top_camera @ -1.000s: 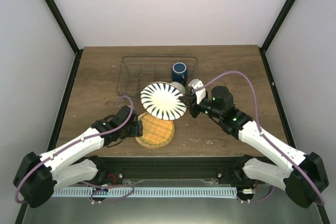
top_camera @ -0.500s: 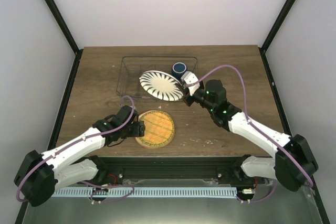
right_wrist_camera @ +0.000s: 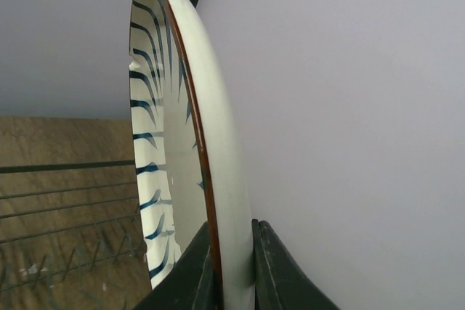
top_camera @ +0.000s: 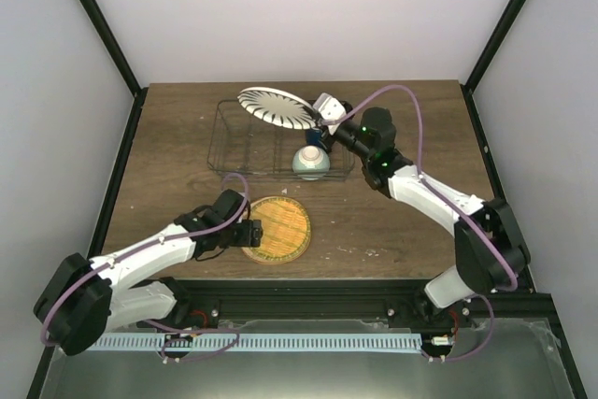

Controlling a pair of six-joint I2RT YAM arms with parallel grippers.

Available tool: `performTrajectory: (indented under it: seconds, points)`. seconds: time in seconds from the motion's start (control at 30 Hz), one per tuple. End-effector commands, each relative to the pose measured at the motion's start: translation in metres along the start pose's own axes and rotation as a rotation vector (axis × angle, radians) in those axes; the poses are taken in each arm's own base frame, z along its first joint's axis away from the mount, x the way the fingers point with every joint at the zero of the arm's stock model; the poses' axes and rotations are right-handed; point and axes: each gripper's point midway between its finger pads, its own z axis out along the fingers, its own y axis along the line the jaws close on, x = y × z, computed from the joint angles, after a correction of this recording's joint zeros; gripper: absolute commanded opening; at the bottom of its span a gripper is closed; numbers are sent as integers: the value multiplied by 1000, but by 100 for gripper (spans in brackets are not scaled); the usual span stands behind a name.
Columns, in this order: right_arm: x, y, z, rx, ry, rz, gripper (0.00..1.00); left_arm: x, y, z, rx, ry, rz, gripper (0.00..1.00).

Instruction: Load the mixed dishes into the dish rack

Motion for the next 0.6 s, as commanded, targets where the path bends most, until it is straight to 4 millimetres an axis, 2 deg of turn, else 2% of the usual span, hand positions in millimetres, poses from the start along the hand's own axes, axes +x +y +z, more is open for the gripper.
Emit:
performTrajectory:
  seconds: [0.0, 0.27, 0.47, 0.57]
  points:
    - [-79, -29, 4, 73, -294, -199, 1, 0, -6, 9, 40, 1, 27, 86]
    - [-63, -36, 38, 50, -314, -306, 1, 0, -5, 11, 47, -17, 51, 87]
    - [-40, -39, 60, 30, -294, -344, 1, -8, -10, 12, 66, -43, 97, 98]
    - [-27, -41, 67, 18, -282, -345, 1, -12, -12, 13, 63, -47, 109, 100]
